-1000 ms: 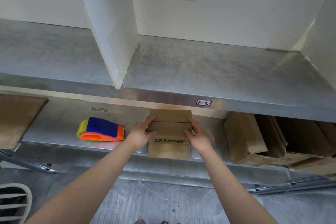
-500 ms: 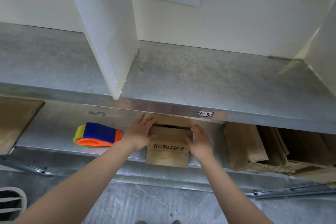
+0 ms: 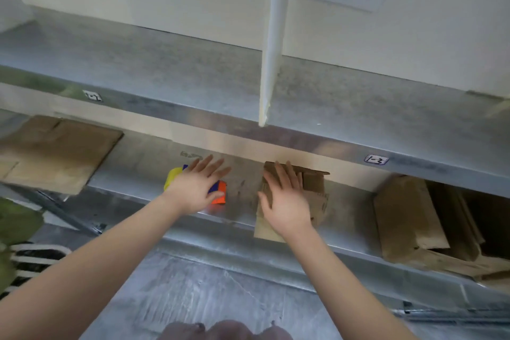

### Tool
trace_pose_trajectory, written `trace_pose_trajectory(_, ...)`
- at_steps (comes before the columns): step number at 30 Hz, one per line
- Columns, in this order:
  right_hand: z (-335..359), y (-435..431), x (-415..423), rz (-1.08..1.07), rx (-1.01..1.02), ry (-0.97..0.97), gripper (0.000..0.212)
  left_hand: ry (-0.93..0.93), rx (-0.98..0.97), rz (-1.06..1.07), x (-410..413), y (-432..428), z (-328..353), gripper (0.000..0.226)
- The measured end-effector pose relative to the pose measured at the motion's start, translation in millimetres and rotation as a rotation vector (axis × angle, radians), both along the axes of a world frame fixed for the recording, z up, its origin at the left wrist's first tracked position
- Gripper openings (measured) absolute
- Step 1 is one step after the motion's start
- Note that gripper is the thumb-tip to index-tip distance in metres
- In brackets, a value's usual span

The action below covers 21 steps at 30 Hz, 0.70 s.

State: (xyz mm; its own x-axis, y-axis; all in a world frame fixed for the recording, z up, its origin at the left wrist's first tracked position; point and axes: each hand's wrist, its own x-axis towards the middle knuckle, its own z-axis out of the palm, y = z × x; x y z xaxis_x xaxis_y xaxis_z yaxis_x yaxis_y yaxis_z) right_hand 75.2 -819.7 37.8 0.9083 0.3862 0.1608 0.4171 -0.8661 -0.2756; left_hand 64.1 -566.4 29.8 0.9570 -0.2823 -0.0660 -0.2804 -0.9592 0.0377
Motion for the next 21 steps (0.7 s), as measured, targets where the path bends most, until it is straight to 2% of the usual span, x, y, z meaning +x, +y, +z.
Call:
trace_pose_trajectory(4,-18.8,57.7,-11.6,0.075,-0.014,0.032,0.051,0.064,0.033,-0.013,-1.6,51.6,-6.0,0.071)
trace_pose_trajectory(8,-41.8,93.0,-12.1,0.026,-0.036,0.146,0.053,0.129,-0.001,-0.047,8.4,80.5,-16.5,0.073)
trace_pose_trajectory(16,-79.1,106.2,-19.8,-0.169,-0.138,0.431,0.064,0.207,-0.102,-0.080,29.6,81.7,-36.2,0.078)
trace_pose_trajectory(21,-82.9,107.4,-21.3,-0.221,-0.086,0.466,0.062,0.294,-0.182,-0.068,46.3,87.0,-38.2,0.066)
